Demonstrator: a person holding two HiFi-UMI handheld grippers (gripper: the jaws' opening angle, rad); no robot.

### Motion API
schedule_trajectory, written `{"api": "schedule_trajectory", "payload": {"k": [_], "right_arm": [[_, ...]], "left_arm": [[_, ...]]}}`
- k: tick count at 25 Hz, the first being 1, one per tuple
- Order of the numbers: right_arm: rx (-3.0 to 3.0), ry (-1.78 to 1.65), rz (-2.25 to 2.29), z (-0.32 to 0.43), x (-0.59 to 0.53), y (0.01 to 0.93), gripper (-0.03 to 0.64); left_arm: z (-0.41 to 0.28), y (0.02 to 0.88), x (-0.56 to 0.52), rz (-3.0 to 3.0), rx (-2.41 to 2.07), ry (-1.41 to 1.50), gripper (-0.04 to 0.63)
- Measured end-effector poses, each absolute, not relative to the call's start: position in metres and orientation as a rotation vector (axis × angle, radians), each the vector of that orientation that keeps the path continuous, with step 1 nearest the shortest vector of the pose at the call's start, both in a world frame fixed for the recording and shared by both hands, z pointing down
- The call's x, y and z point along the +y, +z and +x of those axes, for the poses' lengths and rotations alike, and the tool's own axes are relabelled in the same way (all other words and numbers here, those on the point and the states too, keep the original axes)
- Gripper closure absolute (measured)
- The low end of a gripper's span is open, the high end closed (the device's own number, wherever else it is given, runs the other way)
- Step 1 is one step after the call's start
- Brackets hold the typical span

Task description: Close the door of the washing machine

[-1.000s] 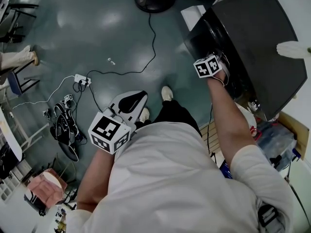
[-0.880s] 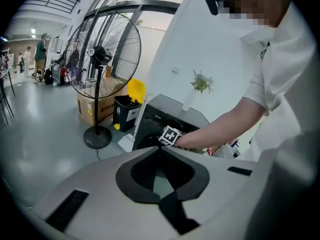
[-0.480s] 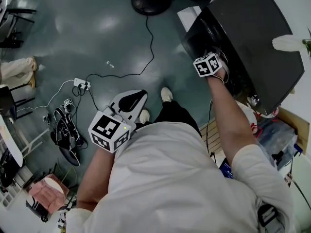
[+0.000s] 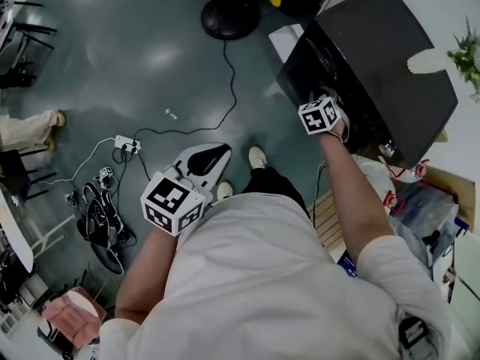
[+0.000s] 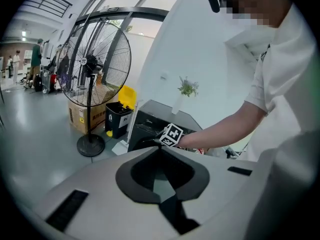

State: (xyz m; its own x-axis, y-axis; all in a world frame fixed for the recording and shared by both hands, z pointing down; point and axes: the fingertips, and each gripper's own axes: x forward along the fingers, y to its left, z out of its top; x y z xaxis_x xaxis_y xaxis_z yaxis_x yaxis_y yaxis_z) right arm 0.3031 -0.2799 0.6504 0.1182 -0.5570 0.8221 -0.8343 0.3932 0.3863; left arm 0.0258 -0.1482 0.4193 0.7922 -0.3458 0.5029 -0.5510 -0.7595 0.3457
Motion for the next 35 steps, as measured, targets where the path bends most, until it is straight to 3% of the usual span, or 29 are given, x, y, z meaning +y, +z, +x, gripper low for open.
{"api": "schedule_trajectory", "payload": {"k": [13,35], "right_arm": [[-1.763,0.426,1.327,0.226,-0.182,0.566,0.606],[-2.206,0.789,1.453,0.085,0.017,0.474,0.607]], "left_arm": [[-0.008,0.405,-0.112,2.565,-0.534,0.506,0.574],[-0.033,0.407,-0.01,2.63,-0.3,0.545,0.574]]}}
